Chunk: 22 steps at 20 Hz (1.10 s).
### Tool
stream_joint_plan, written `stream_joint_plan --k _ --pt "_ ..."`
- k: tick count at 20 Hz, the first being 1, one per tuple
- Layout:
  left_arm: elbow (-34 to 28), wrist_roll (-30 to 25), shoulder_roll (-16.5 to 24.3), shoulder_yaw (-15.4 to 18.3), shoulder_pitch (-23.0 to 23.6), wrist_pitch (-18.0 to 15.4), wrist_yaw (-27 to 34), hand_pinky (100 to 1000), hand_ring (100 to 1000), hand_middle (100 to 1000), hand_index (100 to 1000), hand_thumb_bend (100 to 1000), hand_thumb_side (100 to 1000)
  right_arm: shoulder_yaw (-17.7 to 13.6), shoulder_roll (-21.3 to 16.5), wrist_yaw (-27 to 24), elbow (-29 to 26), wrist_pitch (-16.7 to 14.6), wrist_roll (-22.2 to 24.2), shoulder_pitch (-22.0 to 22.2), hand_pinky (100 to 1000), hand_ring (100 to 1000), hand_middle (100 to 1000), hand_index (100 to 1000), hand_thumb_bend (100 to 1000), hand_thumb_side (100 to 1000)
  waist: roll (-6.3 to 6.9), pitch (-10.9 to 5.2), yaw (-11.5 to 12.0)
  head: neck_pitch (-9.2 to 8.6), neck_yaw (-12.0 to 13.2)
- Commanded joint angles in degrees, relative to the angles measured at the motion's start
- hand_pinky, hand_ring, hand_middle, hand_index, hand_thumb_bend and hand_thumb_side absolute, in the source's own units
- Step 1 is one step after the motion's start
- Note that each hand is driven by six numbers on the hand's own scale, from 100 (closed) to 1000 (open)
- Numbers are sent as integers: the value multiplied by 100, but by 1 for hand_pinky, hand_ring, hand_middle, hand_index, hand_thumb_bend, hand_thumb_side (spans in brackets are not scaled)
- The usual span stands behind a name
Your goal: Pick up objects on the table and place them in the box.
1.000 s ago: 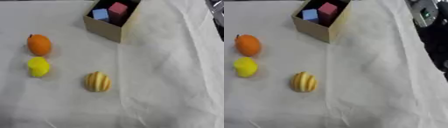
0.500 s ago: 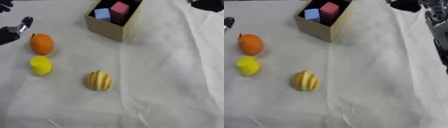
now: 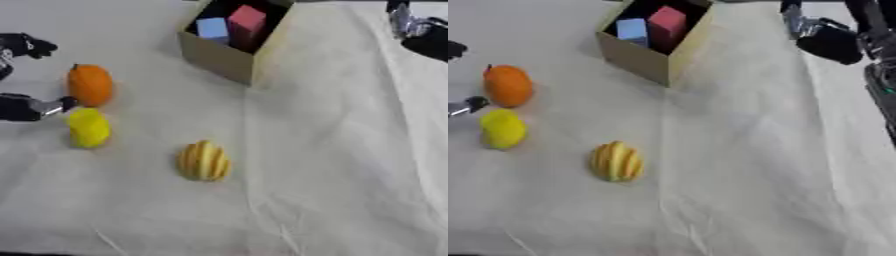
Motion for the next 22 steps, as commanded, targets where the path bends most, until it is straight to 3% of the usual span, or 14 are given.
stream_joint_plan --k 1,7,11,15,22 --pt "-199 -279 392 -86 -5 49 266 792 731 686 845 624 403 -112 -208 -310 -551 255 182 4 910 711 655 814 100 536 17 -108 10 2 16" --pt "-268 -809 327 -454 -245 436 789 791 742 708 845 616 186 -225 -233 -840 -1381 784 568 156 910 708 652 810 100 538 14 -90 -32 -15 50" --pt "-286 -1138 222 -568 -521 724 1003 792 745 716 833 571 100 -289 -269 -1169 -1468 1088 702 117 910 706 651 808 100 539 13 -86 -32 -14 40" --pt "-205 -1503 160 -829 -828 873 1048 807 763 738 838 576 125 -358 -341 -1534 -1473 1165 807 95 910 705 650 807 100 540 22 -84 -26 -10 32" --pt "197 -2119 10 -1281 -1229 824 1129 810 769 735 813 597 184 -461 -474 -2150 -1474 1192 974 74 910 702 648 804 100 541 73 -71 -8 1 5"
